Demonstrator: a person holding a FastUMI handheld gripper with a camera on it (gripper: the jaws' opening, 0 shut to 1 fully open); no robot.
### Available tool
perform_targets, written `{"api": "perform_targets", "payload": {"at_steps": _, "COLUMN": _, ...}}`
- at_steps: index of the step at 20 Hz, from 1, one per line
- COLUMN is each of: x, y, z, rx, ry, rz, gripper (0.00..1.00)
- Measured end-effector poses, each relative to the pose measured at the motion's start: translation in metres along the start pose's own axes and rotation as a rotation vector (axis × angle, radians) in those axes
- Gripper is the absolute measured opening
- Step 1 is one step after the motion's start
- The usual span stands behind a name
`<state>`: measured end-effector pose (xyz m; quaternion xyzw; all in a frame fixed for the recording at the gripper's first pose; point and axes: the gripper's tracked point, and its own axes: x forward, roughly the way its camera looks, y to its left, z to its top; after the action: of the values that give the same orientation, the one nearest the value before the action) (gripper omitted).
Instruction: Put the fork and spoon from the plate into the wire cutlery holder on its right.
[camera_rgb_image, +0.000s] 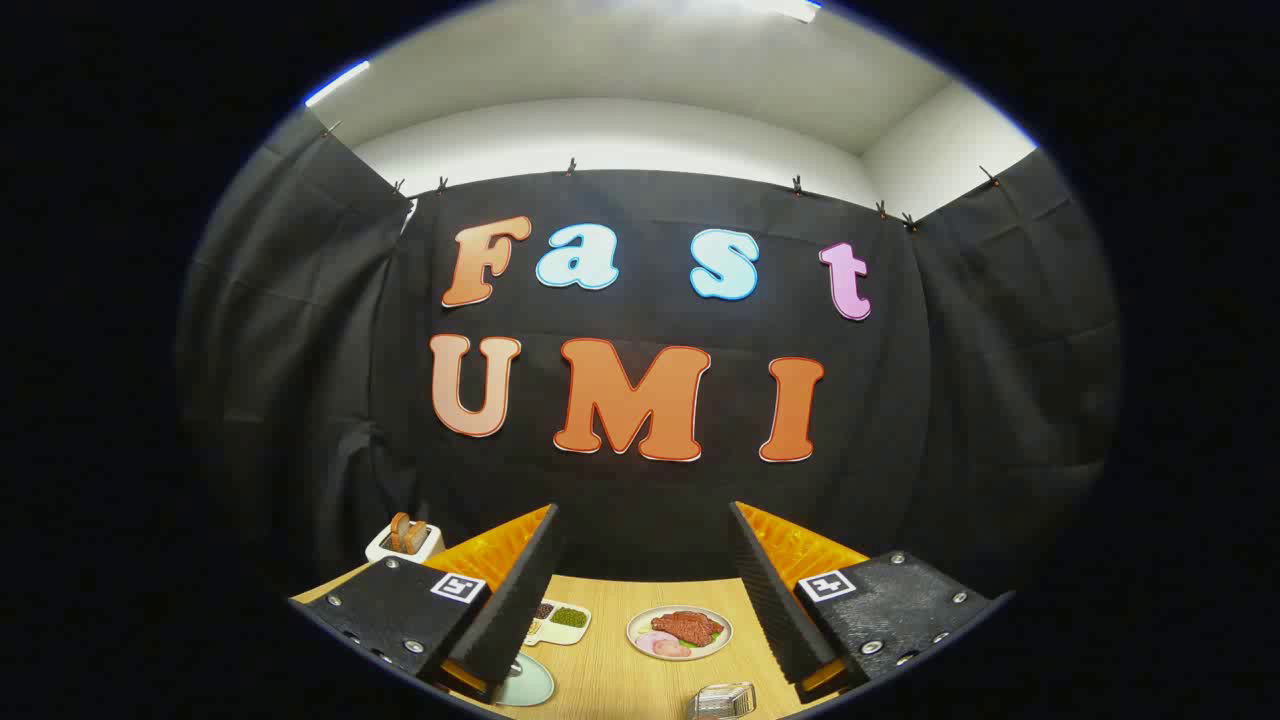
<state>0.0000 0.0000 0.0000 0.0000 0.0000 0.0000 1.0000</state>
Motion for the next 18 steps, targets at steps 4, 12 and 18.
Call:
{"api": "perform_targets", "payload": {"at_steps": 4, "x": 0.002, "y": 0.007, "z": -0.004, "rx": -0.017, "ry": 0.02, "rz": 0.012, "gripper": 0.98}}
{"api": "perform_targets", "payload": {"at_steps": 12, "x": 0.002, "y": 0.016, "z": 0.001, "rx": -0.014, "ry": 0.023, "rz": 0.046, "gripper": 0.98}}
{"api": "perform_targets", "payload": {"at_steps": 18, "x": 0.01, "y": 0.042, "z": -0.009, "rx": -0.004, "ry": 0.06, "rz": 0.085, "gripper": 0.97}}
